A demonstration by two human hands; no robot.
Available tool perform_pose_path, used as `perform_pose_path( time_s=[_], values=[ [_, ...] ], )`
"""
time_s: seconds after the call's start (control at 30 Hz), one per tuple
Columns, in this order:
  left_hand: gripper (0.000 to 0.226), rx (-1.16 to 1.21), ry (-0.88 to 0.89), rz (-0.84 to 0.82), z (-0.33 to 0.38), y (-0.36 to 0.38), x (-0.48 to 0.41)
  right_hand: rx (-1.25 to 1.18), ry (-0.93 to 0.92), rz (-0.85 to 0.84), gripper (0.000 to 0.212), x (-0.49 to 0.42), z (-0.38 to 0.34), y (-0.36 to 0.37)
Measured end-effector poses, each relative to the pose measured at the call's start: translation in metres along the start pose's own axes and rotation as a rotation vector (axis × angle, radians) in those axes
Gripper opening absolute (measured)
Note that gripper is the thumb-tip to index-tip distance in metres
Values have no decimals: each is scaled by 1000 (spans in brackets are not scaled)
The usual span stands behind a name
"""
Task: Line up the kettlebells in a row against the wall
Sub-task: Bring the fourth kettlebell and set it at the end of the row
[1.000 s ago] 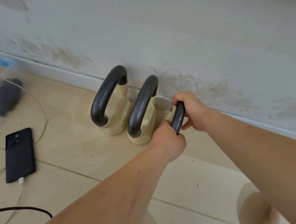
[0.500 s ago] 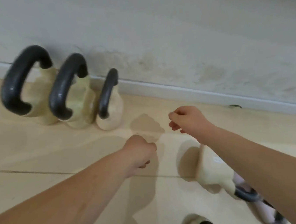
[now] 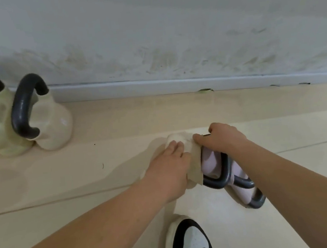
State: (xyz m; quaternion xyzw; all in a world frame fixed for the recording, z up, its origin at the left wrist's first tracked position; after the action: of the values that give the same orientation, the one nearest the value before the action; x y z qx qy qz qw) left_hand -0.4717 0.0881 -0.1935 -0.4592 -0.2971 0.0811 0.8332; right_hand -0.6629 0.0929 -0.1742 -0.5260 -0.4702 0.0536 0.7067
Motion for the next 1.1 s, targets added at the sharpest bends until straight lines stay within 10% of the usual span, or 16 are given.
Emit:
perform_pose_path(
  time_s=[0.27,0.47,0.63,0.87,1.1],
  values=[
    [73,-101,15,-133,15,5,13,-182,43,7,77,9,23,4],
    [54,572,-232,-79,41,-6,31,-467,18,-142,56,25,-17,-15],
    [20,1088,-570,282,-4,-22,44,-649,-109,-346,49,37,-89,-16],
    [35,1331,-624,-2,-9,-25,58,-698,-42,-364,78,44,-107,-2],
    [10,1463,-647,242,-19,-17,60,-1163,2,-233,38,44,-127,24]
  ],
)
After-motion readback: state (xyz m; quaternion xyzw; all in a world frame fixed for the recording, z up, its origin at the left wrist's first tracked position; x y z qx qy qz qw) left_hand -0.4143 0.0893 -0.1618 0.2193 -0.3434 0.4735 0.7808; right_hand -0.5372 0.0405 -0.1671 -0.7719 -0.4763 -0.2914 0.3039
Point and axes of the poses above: each hand's wrist, its own x-axis away from the middle knuckle, its own y-axis out of the palm, z = x × y, the point moved 3 cm from there along -x, towards the middle knuckle, and after that the axes turned 4 degrees about -z, right-handed, at the moved point
